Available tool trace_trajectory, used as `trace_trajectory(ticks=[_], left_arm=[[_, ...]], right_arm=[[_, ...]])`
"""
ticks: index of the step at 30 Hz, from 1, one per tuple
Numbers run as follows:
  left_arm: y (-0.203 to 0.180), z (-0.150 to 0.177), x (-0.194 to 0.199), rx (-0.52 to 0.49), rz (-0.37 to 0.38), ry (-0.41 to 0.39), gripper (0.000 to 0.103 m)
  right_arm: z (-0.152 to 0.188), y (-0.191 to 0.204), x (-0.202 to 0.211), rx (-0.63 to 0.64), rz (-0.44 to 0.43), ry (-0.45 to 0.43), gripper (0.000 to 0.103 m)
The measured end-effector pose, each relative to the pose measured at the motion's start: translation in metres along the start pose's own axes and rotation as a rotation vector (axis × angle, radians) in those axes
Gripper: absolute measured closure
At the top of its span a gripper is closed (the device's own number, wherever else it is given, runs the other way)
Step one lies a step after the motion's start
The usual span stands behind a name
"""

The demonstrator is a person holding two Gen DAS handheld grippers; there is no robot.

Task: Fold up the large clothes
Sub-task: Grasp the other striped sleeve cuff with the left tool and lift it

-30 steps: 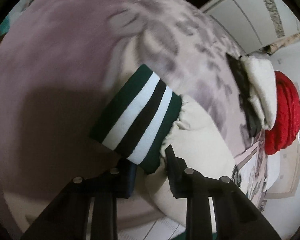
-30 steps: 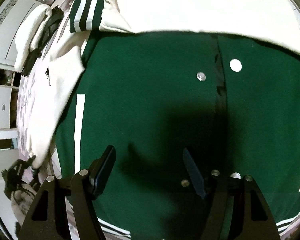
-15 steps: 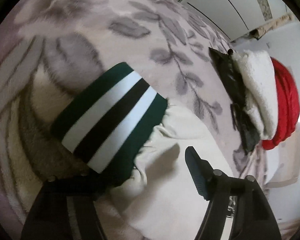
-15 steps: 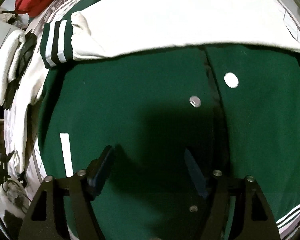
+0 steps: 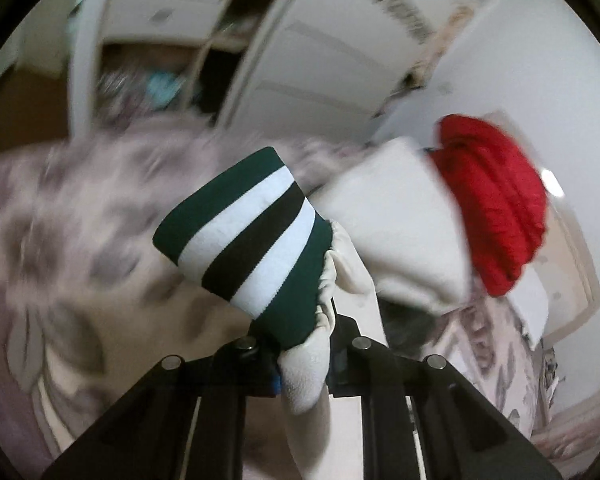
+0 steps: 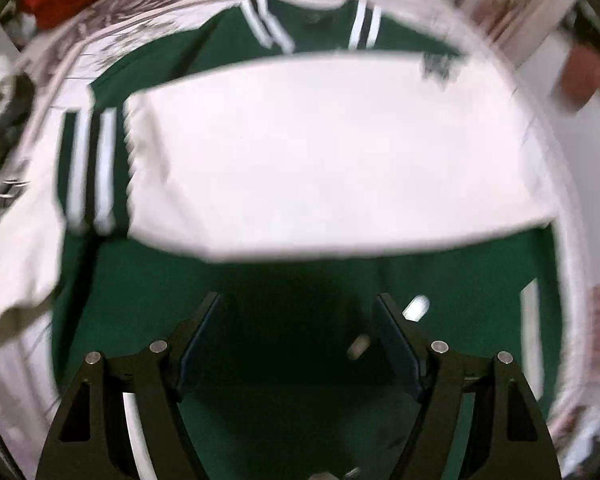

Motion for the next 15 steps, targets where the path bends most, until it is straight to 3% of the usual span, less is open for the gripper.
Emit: trace_trajectory(ticks=[2,4,8,10,12,15], left_arm=[[-0.046,-0.014,0.011,-0.085,0.046,-0.029,0.092],[-0.096,-0.016,0.022,-0.181,0.082,-0.050,0.092],[-0.204,0.013,0.048,-0.369,0.196,-0.047,0.092],[-0.254,0.045,0.053,-0.395,0.266,0.000,0.092],[-0.302,0.096,0.057,-0.395,0.353,0.085,0.092],[-0.378,0.201,0.056,-0.456,0.455,0.226,0.092]], right_arm=[[-0.023,-0.001,-0.002,-0.001,0.052,-0.007,0.020],[-0.044,-0.002,-0.005,-0.005,0.037,-0.001,0.018],[-0.066,-0.022,-0.001,-0.071,-0.124,0.038,0.018],[-0.070,-0.041,0.005,-0.108,-0.177,0.041,0.018],[-0.065,-0.066,0.004,-0.147,-0.212,0.055,0.018],[-0.048,-0.120,-0.012,-0.208,-0.231,0.091,0.018]])
Point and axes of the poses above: each gripper's, at about its wrist camera, not at the fingertips, and x roughly against the way its jaws point, y to its left, z to its underside, the point moved 2 cm from there along -x, roughly the way its jaws point, and after that the axes turned 9 degrees about z, right-handed, at the moved point
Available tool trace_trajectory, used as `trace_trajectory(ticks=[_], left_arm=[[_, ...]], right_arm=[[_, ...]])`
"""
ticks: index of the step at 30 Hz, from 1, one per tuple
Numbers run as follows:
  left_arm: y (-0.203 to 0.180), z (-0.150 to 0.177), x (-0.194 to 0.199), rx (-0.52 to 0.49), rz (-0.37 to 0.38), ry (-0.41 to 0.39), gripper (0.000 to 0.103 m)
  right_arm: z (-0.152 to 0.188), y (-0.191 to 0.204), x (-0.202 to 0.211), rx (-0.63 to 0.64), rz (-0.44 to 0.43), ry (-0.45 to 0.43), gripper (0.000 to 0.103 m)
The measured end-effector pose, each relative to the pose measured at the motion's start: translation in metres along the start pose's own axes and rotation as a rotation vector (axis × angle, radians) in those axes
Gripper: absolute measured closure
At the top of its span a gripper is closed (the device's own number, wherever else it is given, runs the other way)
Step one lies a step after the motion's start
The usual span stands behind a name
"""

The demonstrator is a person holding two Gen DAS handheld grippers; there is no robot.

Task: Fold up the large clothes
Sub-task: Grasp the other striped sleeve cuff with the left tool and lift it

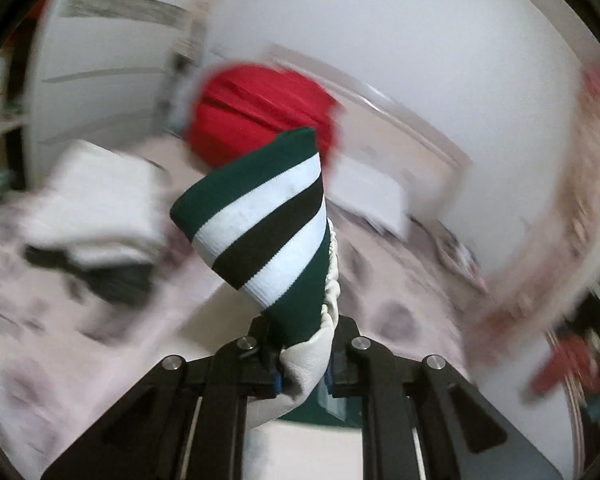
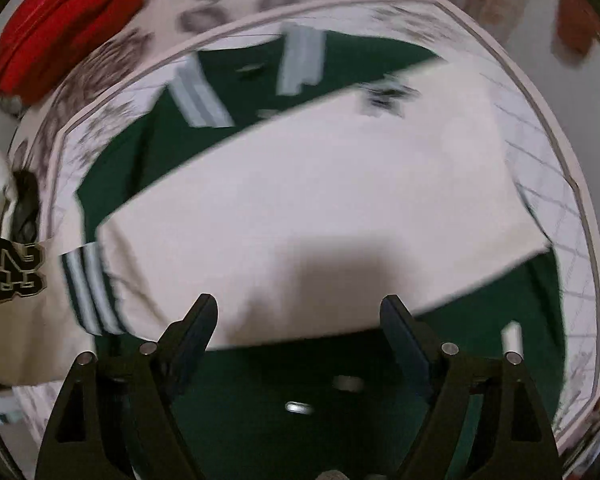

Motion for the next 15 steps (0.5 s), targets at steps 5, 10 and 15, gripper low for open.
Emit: trace_trajectory(ticks=[5,10,15], left_arm=[[-0.137,0.120,-0.096,-0.076,0.132,0.239,0.092],[-0.204,0.230,-0.159,-0.161,0.112,0.445,0.092],[-0.205,0.300,-0.203,-0.232,-0.035,0.648,0.088]], right_arm=[[0.006,-0.131,-0.025,-0.126,0.054,0.055,0.018],[0.009,-0.239,-0.050,-0.201,0.126,0.075,0.018],[0.011,-0.302,-0.071,-0.237,0.092,0.100,0.018]])
Point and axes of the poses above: each gripper's, at about its wrist camera, not at the fingertips, and x roughly against the way its jaws point, y to its left, z to its underside, the point moved 2 cm from there along -x, roughly the way its jaws point, and after that the axes turned 9 degrees about z, right-handed, at the moved point
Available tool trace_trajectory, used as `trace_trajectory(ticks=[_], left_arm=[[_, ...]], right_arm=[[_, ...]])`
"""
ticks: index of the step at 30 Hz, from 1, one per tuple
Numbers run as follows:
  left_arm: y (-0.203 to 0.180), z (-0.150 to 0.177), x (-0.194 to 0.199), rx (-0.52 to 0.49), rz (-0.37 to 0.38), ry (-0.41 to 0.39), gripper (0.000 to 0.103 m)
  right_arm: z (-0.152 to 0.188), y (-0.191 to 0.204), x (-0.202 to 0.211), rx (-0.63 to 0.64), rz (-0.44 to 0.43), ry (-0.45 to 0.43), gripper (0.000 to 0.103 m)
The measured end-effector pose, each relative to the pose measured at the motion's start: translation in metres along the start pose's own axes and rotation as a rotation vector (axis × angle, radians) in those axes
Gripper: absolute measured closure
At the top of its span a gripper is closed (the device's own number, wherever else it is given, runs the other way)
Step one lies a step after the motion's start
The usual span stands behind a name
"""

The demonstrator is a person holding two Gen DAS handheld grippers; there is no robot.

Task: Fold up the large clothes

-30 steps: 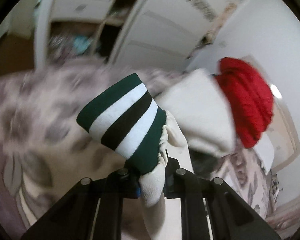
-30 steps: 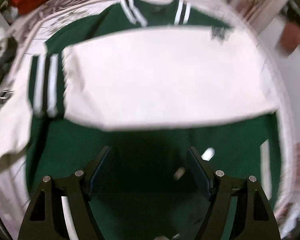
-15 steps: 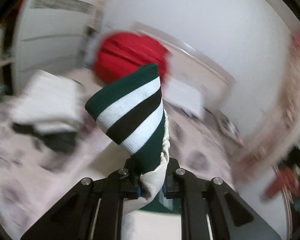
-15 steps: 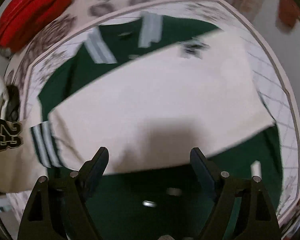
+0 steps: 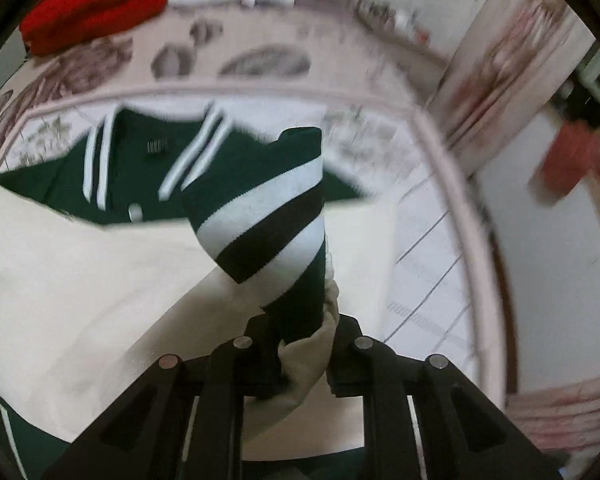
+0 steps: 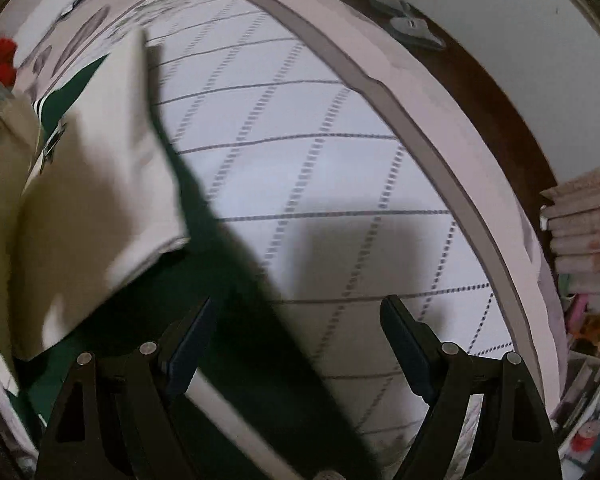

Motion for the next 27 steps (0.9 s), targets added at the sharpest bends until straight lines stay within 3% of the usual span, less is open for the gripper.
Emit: trace_trajectory(ticks=[3,4,5,6,7,9,13,15,18,20,22,23,24,27], left_arm=[[0.003,0.007,0.000,-0.024,0.005,0.011,0.078],[0.001,0.006,0.009,-0.033,0.028,0.000,0.059],[-0.002,0.007,0.020,-0.046,0.047,-0.014,0.024],[-0.003,0.007,0.029,-0.054,0.060,-0.026,0.008],[-0.003,0.007,0.043,-0.060,0.087,-0.041,0.000],[0.003,0.000,0.066,-0.058,0.099,-0.075,0.000],[0.070,-0.013,0.103,0.058,0.001,-0.139,0.000],[0.120,-0.011,0.112,0.123,-0.144,-0.140,0.000],[0.188,-0.006,0.098,0.156,-0.367,-0.083,0.000],[0.236,0.003,0.087,0.182,-0.471,-0.033,0.000],[0.264,0.010,0.076,0.183,-0.524,0.009,0.000],[0.279,0.015,0.066,0.186,-0.540,0.041,0.000],[0.291,0.018,0.057,0.193,-0.528,0.069,0.000],[0.303,0.021,0.040,0.196,-0.456,0.066,0.000]], right_arm=[[0.000,-0.020,-0.007,-0.021,-0.051,0.026,0.018],[0.000,-0.025,-0.009,-0.029,-0.072,0.042,0.018],[0.001,-0.029,-0.009,-0.037,-0.090,0.052,0.018],[0.001,-0.032,-0.009,-0.046,-0.115,0.065,0.018],[0.001,-0.035,-0.008,-0.051,-0.138,0.073,0.018],[-0.001,-0.037,-0.004,-0.057,-0.163,0.080,0.018],[-0.013,-0.023,0.008,-0.077,-0.279,0.083,0.018],[-0.027,-0.003,0.015,-0.085,-0.376,0.086,0.018],[-0.053,0.037,0.019,-0.054,-0.444,0.063,0.018],[-0.072,0.062,0.015,-0.011,-0.456,0.051,0.018],[-0.090,0.101,0.003,0.056,-0.417,0.060,0.018],[-0.096,0.120,-0.004,0.106,-0.390,0.063,0.025],[-0.102,0.134,-0.012,0.147,-0.362,0.070,0.057],[-0.108,0.152,-0.030,0.205,-0.216,0.028,0.082]])
Point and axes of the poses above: each gripper's, at about its wrist camera, not at the fingertips, and x roughly against the way its jaws point, y to its left, z to its underside, the point moved 2 cm from there along -x, roughly the way its jaws point, and after that the axes turned 9 degrees about z, right-handed, at the moved point
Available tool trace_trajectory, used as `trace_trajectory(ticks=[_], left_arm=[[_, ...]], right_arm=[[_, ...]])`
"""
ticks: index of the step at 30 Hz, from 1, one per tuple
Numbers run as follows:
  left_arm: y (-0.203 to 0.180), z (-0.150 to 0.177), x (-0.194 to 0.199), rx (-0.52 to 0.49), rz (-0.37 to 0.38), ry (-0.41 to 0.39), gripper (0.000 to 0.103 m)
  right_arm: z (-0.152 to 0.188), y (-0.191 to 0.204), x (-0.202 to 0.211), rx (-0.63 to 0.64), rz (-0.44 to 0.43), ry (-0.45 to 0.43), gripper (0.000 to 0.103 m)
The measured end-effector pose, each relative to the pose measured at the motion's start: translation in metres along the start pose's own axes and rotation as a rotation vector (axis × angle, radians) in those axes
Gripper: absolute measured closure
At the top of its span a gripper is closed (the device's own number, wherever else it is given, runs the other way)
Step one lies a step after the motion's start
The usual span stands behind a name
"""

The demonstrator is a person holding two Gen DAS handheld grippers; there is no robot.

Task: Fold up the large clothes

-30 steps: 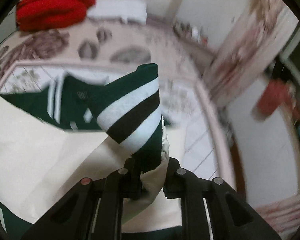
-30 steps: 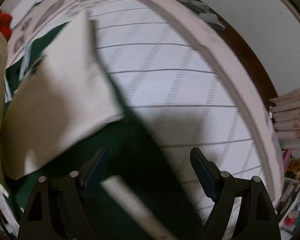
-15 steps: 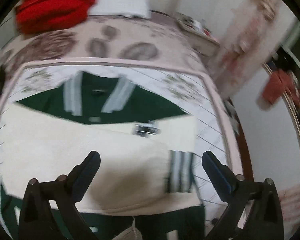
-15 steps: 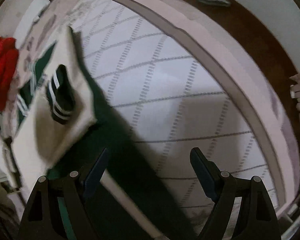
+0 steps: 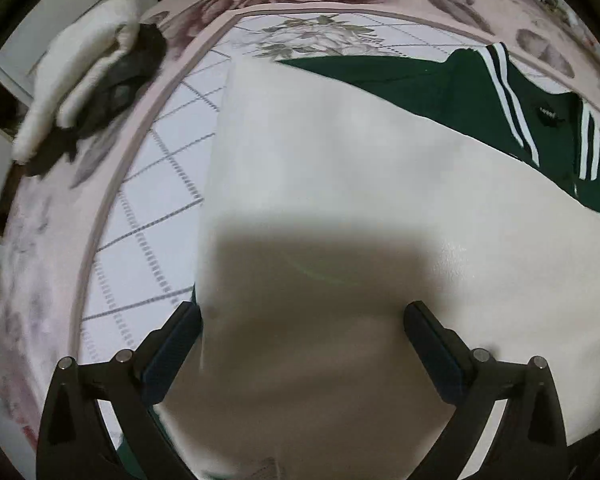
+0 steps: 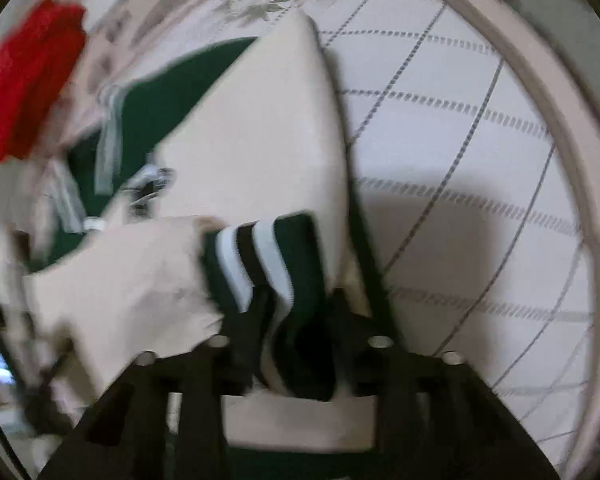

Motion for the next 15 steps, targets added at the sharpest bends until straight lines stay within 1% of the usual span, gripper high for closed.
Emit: trace_trajectory(ticks=[2,3,4,5,6,7,8,9,10,11,12,14,15], left_arm=[[-0.007,0.000,0.008,-0.036,-0.025,0.003,0.000],[-0.010,0.002,0.017,-0.048,-0.027,0.003,0.000],[-0.013,0.008,0.030,-0.064,-0.012,-0.001,0.000],[-0.015,0.014,0.042,-0.075,-0.002,-0.006,0.000],[-0.016,0.025,0.057,-0.087,0.009,-0.009,0.000],[-0.016,0.043,0.076,-0.099,0.023,-0.008,0.000],[-0.015,0.061,0.094,-0.114,0.030,-0.005,0.000],[-0.013,0.076,0.103,-0.128,0.026,0.003,0.000],[-0.010,0.102,0.117,-0.148,0.015,0.026,0.000],[-0.008,0.126,0.125,-0.165,0.006,0.054,0.000],[-0.005,0.146,0.130,-0.176,-0.009,0.080,0.000],[0.006,0.188,0.128,-0.187,-0.027,0.133,0.000],[0.014,0.209,0.122,-0.178,-0.033,0.168,0.000]], right_arm=[[-0.005,0.000,-0.006,-0.029,0.026,0.006,0.083],[-0.005,0.001,-0.006,-0.043,0.031,0.015,0.083],[-0.004,0.004,-0.001,-0.046,0.049,0.021,0.083],[0.000,0.005,0.004,-0.048,0.062,0.033,0.077],[0.010,0.009,0.017,-0.047,0.044,0.055,0.065],[0.022,0.012,0.027,-0.042,0.003,0.072,0.056],[0.038,0.016,0.038,-0.036,-0.030,0.088,0.042],[0.060,0.019,0.049,-0.024,-0.053,0.108,0.039],[0.091,0.025,0.061,0.001,-0.065,0.131,0.039],[0.114,0.031,0.068,0.020,-0.070,0.150,0.039],[0.153,0.039,0.073,0.043,-0.070,0.190,0.039],[0.204,0.055,0.070,0.053,-0.079,0.262,0.039],[0.234,0.063,0.063,0.051,-0.097,0.312,0.039]])
Point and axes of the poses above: each gripper's, at about its wrist camera, not at the fingertips, and x roughly against the way its jaws point, y to its left, z to its underside, the point moved 2 cm from there along -x, roughly the way its jaws point, and after that the axes turned 9 degrees about z, right-handed, at the moved point
